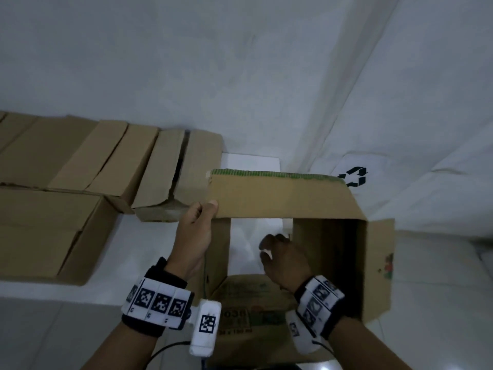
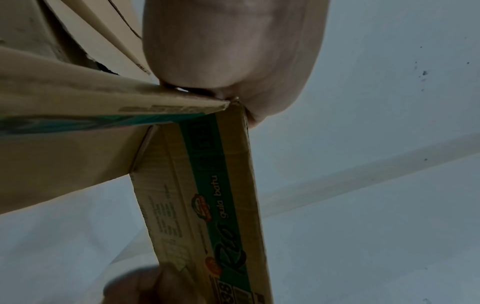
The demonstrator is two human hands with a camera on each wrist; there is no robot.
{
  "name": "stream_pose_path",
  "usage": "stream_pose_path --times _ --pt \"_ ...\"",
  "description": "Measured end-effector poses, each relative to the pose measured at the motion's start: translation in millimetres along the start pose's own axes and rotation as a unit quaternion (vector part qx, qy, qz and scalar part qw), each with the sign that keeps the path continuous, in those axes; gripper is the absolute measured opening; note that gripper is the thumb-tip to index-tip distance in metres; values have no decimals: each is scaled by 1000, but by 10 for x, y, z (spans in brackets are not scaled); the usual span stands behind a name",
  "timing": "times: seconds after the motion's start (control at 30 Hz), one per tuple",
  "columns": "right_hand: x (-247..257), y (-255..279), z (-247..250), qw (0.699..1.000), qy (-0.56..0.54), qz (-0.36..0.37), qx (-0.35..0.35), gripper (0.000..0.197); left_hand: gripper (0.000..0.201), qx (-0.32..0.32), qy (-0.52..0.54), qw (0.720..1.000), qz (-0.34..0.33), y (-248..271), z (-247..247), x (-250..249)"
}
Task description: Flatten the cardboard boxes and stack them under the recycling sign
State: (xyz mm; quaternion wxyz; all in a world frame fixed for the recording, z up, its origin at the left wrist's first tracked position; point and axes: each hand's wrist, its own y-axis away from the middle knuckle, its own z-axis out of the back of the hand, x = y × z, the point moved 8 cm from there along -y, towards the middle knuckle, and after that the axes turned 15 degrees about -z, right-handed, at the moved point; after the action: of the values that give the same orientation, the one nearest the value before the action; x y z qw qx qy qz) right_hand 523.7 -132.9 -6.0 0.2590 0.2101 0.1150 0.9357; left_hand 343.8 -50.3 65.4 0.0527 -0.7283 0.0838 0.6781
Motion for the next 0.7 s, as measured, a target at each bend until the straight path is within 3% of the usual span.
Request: stream_pose_path --times 0.1,0.2,0.27,0.4,0.6,0.7 --pt "-216 148 164 981 191 20 -23 14 34 -5 8 1000 -3 -53 25 8" --pt "-410 37 159 954 299 15 -28 44 34 -1 13 1000 -13 -93 11 -5" --pt "-469 -109 65 926 376 14 -12 55 34 2 19 1000 -20 -104 -7 -17" --pt "-552 -315 -100 865 500 -12 20 54 33 14 25 999 -26 -117 -34 -20" --pt "-885 -431 -115 843 520 -128 47 67 29 12 34 999 -33 -122 0 -35" --pt "-1010 -442 -132 870 464 -158 46 65 25 14 32 999 -39 -104 7 -34"
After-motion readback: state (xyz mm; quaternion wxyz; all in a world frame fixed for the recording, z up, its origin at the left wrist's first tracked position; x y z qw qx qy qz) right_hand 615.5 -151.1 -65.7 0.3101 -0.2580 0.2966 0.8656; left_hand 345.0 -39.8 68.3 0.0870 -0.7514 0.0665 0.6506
